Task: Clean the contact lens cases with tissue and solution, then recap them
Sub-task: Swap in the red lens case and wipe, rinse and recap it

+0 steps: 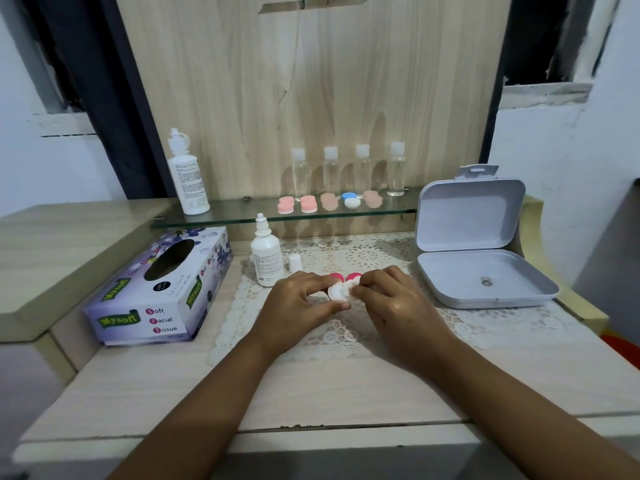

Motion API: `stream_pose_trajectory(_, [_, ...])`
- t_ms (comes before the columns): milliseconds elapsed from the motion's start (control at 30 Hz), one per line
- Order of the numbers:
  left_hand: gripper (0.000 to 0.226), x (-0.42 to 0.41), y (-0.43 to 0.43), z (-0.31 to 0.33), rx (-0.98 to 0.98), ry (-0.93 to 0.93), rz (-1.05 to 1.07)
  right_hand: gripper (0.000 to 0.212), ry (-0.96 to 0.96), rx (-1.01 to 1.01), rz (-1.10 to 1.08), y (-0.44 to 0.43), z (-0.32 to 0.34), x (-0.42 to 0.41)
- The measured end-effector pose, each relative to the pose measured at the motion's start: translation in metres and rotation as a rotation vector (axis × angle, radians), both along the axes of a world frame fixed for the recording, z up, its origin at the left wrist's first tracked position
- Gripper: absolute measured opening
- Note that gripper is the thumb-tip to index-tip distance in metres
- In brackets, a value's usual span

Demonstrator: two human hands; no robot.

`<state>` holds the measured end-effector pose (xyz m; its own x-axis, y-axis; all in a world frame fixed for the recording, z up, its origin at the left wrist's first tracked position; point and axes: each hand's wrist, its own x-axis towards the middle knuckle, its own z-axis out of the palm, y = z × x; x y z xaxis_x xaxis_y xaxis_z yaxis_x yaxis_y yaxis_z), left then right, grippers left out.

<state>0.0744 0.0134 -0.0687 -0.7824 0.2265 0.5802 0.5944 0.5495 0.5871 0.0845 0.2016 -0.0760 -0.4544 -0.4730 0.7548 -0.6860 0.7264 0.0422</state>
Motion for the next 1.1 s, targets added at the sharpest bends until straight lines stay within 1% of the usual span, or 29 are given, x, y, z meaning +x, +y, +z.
stream_pose_trajectory(133, [0.038, 0.0, -0.002, 0.0, -0.009, 0.018, 0.008, 0.021, 0.006, 0.045, 0.021, 0.001, -0.001, 0.002])
stream_pose_trajectory(267, [0.039, -0.001, -0.002, -0.001, -0.021, 0.001, -0.008, 0.029, -0.017, 0.085, 0.033, 0.003, -0.001, 0.002])
stream_pose_trajectory(333, [0.039, -0.001, -0.002, -0.002, -0.022, 0.001, -0.012, 0.028, -0.019, 0.097, 0.029, 0.004, -0.001, 0.003])
stream_pose_trajectory(400, [0.04, -0.001, -0.002, -0.002, 0.004, 0.007, -0.008, 0.022, -0.004, 0.062, 0.019, 0.004, 0.0, 0.003])
stream_pose_trajectory(467, [0.041, 0.0, -0.002, -0.001, 0.043, 0.019, 0.002, 0.02, 0.028, -0.026, -0.021, 0.006, 0.001, -0.001])
stream_pose_trajectory(567, [0.042, 0.001, -0.001, 0.0, 0.055, 0.02, 0.011, 0.032, 0.055, -0.11, -0.109, 0.007, 0.002, -0.004])
stream_pose_trajectory(633, [0.041, 0.0, -0.001, 0.0, 0.047, 0.022, 0.005, 0.032, 0.075, -0.092, -0.107, 0.007, 0.002, -0.003])
stream_pose_trajectory(700, [0.041, -0.001, -0.002, -0.001, 0.042, 0.029, -0.002, 0.021, 0.066, -0.042, -0.051, 0.005, 0.001, 0.001])
stream_pose_trajectory(733, [0.04, -0.001, -0.002, -0.002, 0.038, 0.03, -0.004, 0.021, 0.046, -0.022, -0.02, 0.003, 0.001, 0.003])
stream_pose_trajectory(800, [0.04, -0.001, -0.002, -0.002, 0.031, 0.031, -0.008, 0.03, 0.013, 0.004, 0.022, 0.001, 0.0, 0.005])
stream_pose_trajectory(833, [0.04, -0.001, -0.002, -0.002, 0.03, 0.033, -0.009, 0.031, 0.008, -0.003, 0.022, 0.001, 0.0, 0.004])
stream_pose_trajectory(933, [0.041, -0.001, -0.001, -0.002, 0.033, 0.031, -0.008, 0.022, 0.042, -0.072, -0.068, 0.003, 0.0, -0.002])
stream_pose_trajectory(1033, [0.04, -0.001, -0.002, -0.003, 0.015, 0.02, -0.023, 0.031, 0.045, -0.098, -0.139, 0.005, -0.002, -0.005])
stream_pose_trajectory(1100, [0.039, -0.001, -0.002, -0.003, 0.008, 0.014, -0.028, 0.03, 0.046, -0.077, -0.123, 0.004, -0.003, -0.003])
